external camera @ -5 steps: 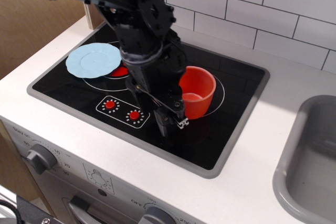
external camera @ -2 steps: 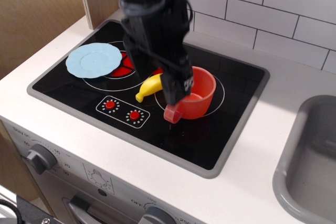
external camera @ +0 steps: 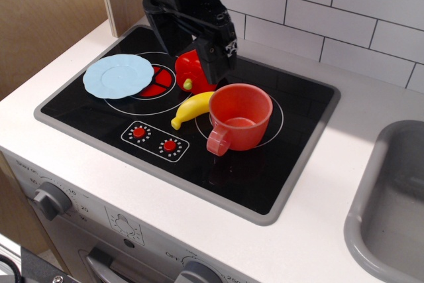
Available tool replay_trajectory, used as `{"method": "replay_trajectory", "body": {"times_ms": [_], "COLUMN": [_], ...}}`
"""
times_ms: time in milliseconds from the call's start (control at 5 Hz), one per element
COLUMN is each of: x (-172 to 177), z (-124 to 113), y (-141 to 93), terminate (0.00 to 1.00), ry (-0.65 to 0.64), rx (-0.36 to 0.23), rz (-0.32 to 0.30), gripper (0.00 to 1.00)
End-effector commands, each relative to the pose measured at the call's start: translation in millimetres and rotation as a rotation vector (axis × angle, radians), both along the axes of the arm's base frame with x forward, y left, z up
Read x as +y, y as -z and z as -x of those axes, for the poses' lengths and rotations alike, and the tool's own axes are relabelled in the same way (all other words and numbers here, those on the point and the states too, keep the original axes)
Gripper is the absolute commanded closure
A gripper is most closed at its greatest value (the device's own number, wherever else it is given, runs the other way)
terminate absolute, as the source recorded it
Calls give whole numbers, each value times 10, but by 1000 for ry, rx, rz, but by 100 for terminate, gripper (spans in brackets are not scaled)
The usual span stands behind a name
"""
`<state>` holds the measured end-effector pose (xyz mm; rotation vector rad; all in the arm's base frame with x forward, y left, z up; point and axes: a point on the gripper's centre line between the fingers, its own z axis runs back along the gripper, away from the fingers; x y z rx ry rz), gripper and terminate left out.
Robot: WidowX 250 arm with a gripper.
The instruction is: Take cup off plate
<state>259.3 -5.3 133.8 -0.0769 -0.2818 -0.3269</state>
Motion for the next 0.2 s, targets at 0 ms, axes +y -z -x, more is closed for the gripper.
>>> {"method": "replay_trajectory", "body": {"times_ms": [0], "x": [7], "z": [-18], "y": [-161], "terminate": [100], "ry": [6], "rx": [-51], "rz": [-3], "gripper": [0]}}
